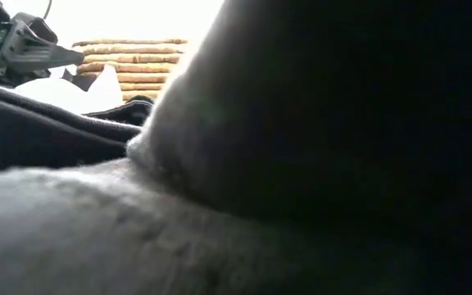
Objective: Sort clothes
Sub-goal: Put the dark gray pants into the brown laundry basket
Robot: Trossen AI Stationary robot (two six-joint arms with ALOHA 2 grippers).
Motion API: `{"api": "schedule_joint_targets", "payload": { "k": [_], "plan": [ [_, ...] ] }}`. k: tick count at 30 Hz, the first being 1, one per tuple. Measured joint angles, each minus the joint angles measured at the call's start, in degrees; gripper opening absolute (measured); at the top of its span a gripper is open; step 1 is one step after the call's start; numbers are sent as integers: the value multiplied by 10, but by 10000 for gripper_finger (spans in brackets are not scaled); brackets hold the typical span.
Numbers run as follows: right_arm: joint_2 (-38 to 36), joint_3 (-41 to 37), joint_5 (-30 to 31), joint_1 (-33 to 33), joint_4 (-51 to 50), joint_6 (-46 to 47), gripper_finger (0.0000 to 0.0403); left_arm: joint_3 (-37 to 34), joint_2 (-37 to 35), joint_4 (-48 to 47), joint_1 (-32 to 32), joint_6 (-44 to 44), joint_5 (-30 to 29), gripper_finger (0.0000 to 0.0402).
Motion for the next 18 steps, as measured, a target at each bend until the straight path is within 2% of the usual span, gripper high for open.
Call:
{"api": "schedule_joint_targets", "payload": {
  "k": [10,14,18],
  "plan": [
    [0,0,0,0,0,1,13,0,0,2,0,-157,3,233],
    [0,0,0,0,0,-1,13,0,0,4,0,-201,56,233],
    [0,0,0,0,0,-5,13,23,0,-4,0,-195,92,233]
  ]
}}
